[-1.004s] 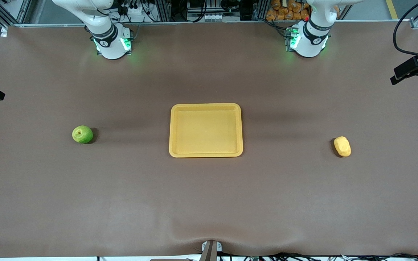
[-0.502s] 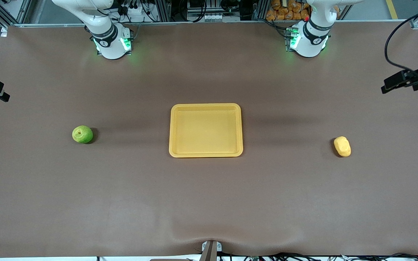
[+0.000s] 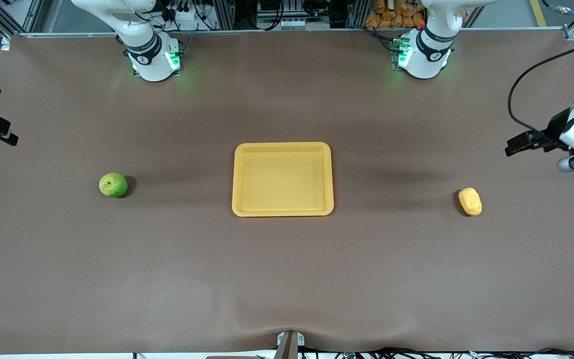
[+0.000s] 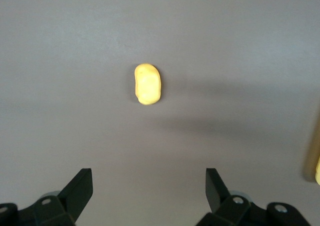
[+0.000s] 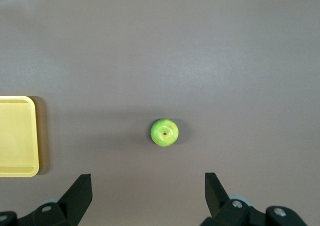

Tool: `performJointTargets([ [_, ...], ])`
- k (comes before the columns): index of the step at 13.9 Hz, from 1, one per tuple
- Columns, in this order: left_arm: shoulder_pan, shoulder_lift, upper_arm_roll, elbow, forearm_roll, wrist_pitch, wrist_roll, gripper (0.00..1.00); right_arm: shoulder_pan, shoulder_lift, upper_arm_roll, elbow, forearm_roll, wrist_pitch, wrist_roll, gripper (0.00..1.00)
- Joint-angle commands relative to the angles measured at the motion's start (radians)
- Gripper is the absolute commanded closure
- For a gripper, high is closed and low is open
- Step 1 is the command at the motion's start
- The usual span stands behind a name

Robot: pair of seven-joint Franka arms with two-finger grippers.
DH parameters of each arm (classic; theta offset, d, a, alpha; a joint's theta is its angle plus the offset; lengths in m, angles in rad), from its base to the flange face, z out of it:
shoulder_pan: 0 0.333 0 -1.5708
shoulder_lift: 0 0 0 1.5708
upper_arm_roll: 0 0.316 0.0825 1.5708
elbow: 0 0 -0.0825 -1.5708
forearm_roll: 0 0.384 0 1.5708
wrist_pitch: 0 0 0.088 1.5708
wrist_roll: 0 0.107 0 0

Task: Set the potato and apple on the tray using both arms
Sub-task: 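Reach the right gripper to the apple while the left gripper reaches the potato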

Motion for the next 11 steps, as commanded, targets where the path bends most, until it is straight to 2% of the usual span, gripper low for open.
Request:
performJointTargets([
  [1, 0.006, 0.058, -0.005, -0.016, 0.021, 0.066, 0.007, 0.0, -0.002, 0.021, 0.003, 0.002, -0.019, -0.015, -0.001, 0.0],
  [6, 0.006, 0.179, -0.005, -0.011, 0.021, 0.14, 0.004, 0.0, 0.001, 0.095, 0.003, -0.003, -0.017, -0.045, -0.001, 0.0],
  [11, 0.024, 0.308, -0.005, -0.011, 0.021, 0.267, 0.004, 0.0, 0.002, 0.144, 0.003, -0.03, -0.015, -0.016, 0.008, 0.0],
])
